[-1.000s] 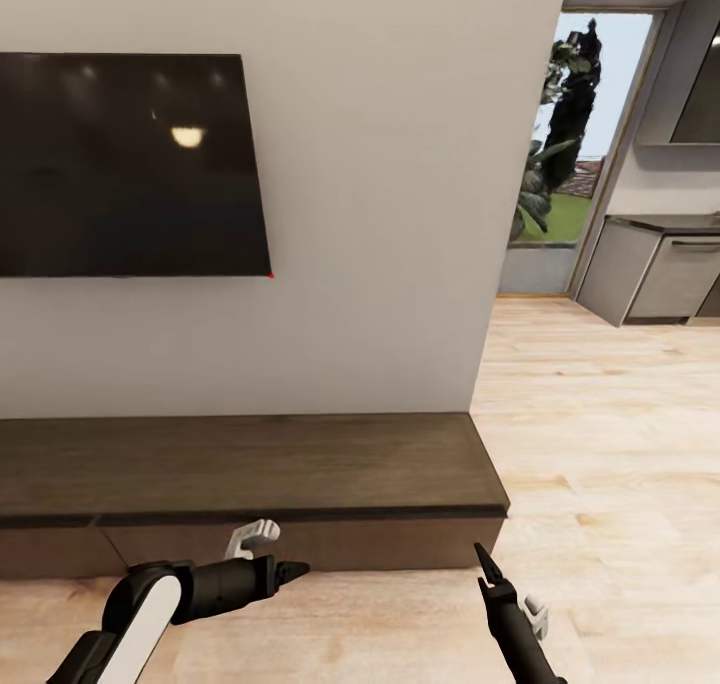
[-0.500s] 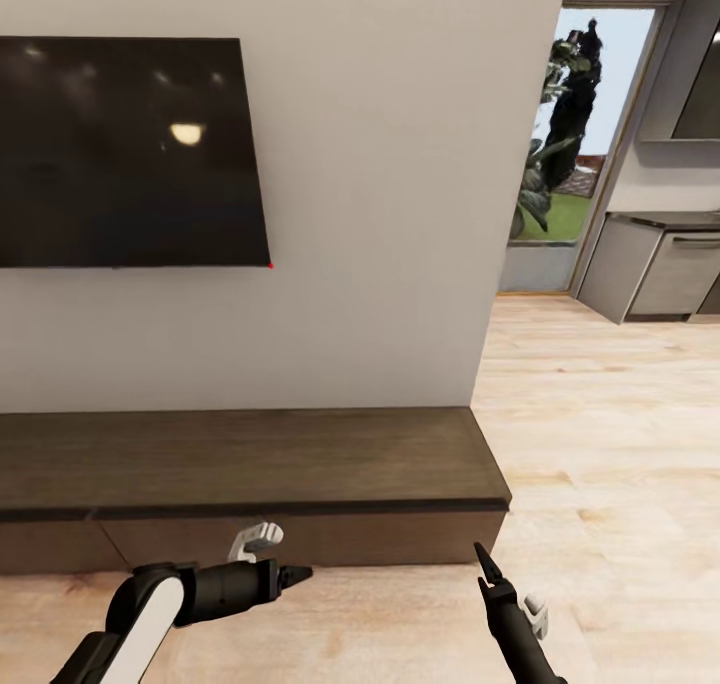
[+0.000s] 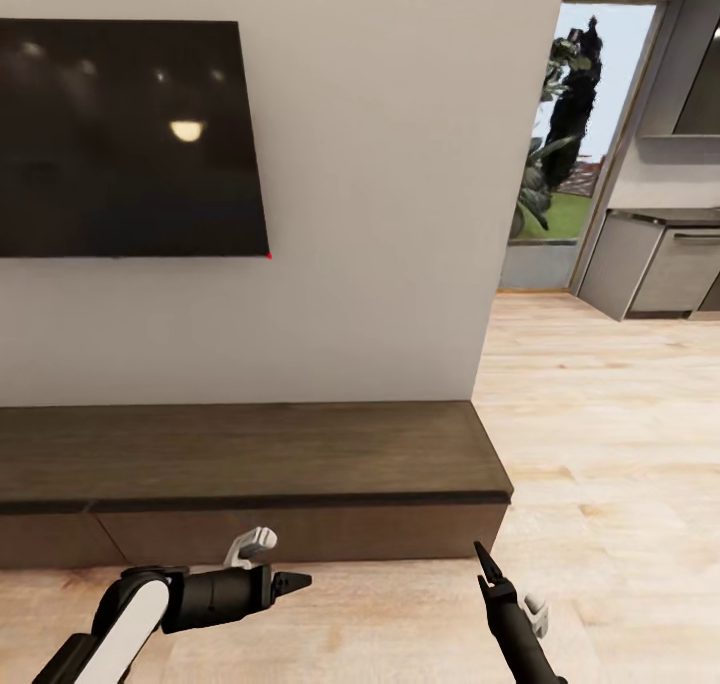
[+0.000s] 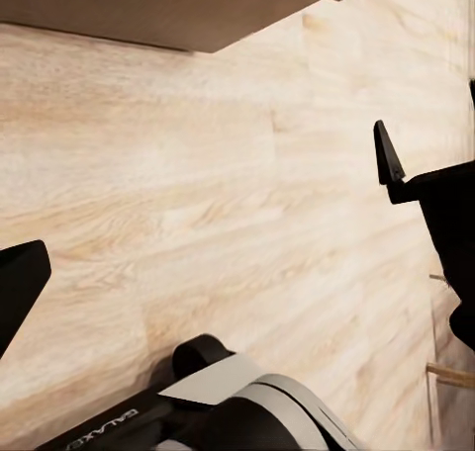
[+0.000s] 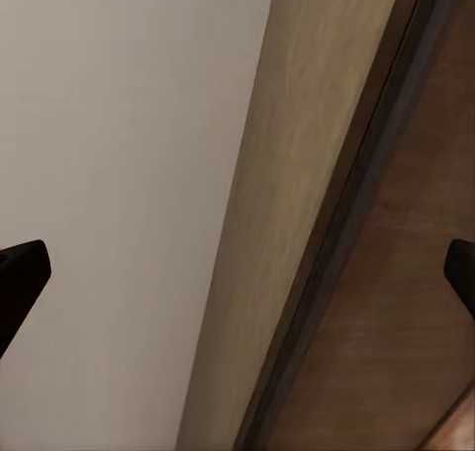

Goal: Place each of the two pumpkins and all three candles from the living room inside a cabinet in the living room (use any cabinet), then make sure every cabinet is closed, and position the cauldron so it is next to a table in the living room.

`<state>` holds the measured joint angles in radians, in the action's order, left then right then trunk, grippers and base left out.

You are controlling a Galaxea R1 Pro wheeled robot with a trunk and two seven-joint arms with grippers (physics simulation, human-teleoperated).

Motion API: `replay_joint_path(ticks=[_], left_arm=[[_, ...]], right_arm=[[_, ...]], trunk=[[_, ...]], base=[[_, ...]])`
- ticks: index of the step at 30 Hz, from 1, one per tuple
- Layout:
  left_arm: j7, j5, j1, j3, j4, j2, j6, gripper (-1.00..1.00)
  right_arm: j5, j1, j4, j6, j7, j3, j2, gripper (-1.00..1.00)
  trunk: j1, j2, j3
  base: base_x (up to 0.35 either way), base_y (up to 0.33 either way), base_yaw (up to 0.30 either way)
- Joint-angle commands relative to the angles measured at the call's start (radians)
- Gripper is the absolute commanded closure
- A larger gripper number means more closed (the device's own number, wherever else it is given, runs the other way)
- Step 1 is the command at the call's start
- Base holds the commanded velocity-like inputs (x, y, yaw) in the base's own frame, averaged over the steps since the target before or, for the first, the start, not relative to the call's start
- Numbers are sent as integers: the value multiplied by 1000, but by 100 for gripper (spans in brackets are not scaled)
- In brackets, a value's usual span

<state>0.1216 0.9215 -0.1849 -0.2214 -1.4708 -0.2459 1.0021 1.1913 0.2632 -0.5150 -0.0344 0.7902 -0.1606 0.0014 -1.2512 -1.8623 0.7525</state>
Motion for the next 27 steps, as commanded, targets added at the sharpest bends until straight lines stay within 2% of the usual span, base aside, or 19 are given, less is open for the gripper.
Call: replay_joint_path(ticks=[1,8,14,27], left_arm=[[10,0,-1,-3,0,-4,1,-100],[10,16,-1,-15,-2,-10,1,-100],[10,17,-1,-28,-1,-9,1,-100],[10,17,-1,-30,0,-10,1,-100]], right_arm=[[7,1,1,-3,5,0,0,-100],[8,1,1,-1,13,0,0,-100],[11,1,1,-8,62,0,0,-100],[10,1,1,-12,61,-1,-1,-100]], trunk=[[-4,-8,4],[-31,-57,26],[-54,-99,45],[-103,-190,86]], base=[[0,0,0],[0,0,0],[0,0,0],[0,0,0]])
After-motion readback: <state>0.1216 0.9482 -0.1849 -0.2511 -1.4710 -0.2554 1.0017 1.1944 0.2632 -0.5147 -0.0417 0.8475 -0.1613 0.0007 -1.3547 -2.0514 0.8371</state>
